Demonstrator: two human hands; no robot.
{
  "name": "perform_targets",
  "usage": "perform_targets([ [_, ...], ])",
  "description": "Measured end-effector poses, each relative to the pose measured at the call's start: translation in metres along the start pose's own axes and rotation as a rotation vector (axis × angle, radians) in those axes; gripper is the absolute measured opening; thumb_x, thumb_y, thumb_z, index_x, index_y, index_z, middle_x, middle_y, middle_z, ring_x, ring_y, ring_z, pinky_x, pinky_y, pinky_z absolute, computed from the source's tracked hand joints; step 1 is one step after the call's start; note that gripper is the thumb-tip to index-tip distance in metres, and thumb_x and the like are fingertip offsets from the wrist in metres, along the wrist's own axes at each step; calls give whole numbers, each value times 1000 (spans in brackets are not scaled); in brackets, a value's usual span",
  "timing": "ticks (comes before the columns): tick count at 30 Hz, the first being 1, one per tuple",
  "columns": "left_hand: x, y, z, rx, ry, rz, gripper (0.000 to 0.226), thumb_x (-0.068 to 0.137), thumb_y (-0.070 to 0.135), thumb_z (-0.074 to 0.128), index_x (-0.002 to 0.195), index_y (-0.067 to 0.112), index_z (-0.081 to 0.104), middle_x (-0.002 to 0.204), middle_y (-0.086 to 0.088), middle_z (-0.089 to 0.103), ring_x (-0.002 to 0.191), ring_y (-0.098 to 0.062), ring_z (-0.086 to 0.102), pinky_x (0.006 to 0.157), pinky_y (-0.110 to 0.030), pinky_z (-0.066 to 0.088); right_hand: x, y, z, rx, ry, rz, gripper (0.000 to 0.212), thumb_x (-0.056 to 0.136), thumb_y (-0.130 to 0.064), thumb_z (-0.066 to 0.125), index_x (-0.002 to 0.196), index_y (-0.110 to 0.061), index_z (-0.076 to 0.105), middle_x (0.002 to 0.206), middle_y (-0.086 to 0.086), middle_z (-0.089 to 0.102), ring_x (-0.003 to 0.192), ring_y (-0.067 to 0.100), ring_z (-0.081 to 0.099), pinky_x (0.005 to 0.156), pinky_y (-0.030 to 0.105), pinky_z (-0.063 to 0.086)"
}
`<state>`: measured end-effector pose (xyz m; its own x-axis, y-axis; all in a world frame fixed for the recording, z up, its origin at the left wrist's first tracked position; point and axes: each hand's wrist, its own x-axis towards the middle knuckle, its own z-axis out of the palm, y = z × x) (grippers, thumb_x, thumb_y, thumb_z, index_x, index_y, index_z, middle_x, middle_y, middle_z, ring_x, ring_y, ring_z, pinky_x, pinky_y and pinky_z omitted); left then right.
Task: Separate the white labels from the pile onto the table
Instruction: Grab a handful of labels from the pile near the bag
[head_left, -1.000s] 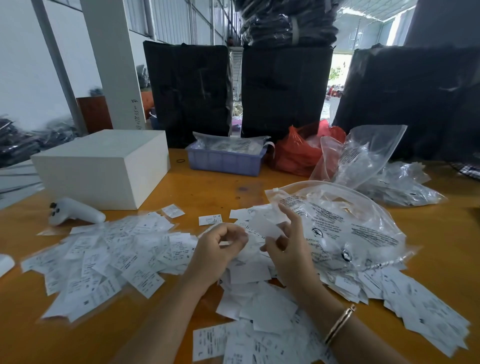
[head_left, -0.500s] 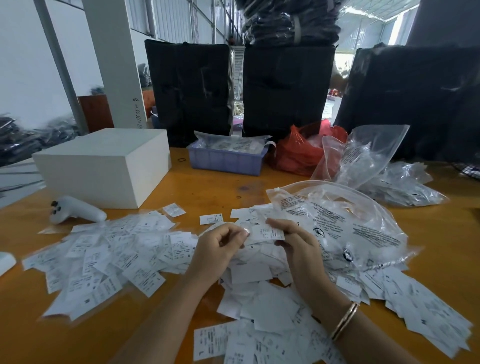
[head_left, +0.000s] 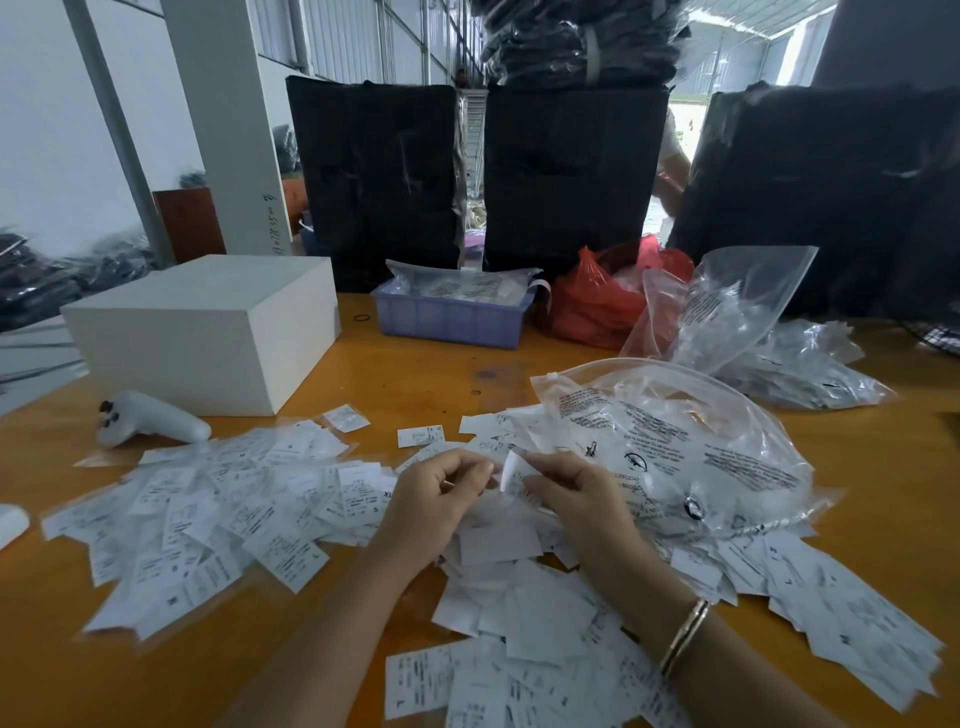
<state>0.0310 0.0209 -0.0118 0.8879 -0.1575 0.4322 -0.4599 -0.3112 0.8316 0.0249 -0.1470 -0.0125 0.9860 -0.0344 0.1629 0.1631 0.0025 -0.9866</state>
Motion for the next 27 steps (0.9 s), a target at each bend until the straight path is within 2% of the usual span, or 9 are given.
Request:
perform_targets([
  [3,1,-2,0,5,23,-10,14,88,24,64,78,32,67,78,22,66,75,4,59,63,-6,44,0,-2,-3,175,48,-39,25,85,-1,64,72,-20,73,79,1,71,78,13,67,72,18,53],
  [7,1,-2,2,24,11,-38,18,84,22,70,71,33,65,75,22,66,72,4,58,61,-7,44,1,-2,-6,424,30,-79,3,76,-13,70,74,-15,69,79,6,69,81,18,67,76,22,54],
  [9,0,-1,3,74,-10,-29,18,83,21,71,71,34,65,75,25,65,75,6,58,62,-5,45,0,-2,-6,437,-8,-85,14,73,-23,70,79,-11,67,85,11,72,89,22,70,77,21,53],
  [11,-1,0,4,147,-18,-7,14,83,24,71,74,34,65,72,21,65,78,6,58,65,-6,45,-2,-2,-4,335,-40,-111,26,75,-30,72,84,-7,67,89,15,72,90,23,69,78,23,53],
  [13,-1,0,4,199,-14,11,6,83,29,70,78,31,67,75,18,66,79,2,57,68,-11,48,-6,-4,-1,181,-53,-161,32,78,-36,72,81,-6,65,82,20,66,77,27,64,73,29,51],
  [15,-1,0,4,229,-5,32,7,83,31,70,82,24,70,77,15,67,78,0,58,69,-16,51,-8,-6,2,58,-12,-215,28,78,-37,69,65,-15,57,58,5,53,55,19,47,57,22,41],
  [17,-1,0,4,238,10,48,11,82,32,70,83,21,71,77,14,67,77,-1,58,68,-17,51,-8,-6,3,-71,40,-259,34,82,-29,68,59,-15,48,52,-9,41,51,7,36,51,20,32],
  [21,-1,-1,4,229,11,89,6,82,29,71,79,26,67,75,18,63,80,3,56,67,-10,46,-7,-3,5,-300,111,-308,26,85,-21,67,64,-20,53,58,-15,55,57,1,49,54,16,38],
  [27,-2,1,4,156,-29,35,14,81,45,62,80,32,67,78,18,67,81,2,59,68,-10,47,-8,-1,5,-412,151,-380,17,87,-21,66,73,-18,56,69,-4,63,68,12,58,58,25,42],
])
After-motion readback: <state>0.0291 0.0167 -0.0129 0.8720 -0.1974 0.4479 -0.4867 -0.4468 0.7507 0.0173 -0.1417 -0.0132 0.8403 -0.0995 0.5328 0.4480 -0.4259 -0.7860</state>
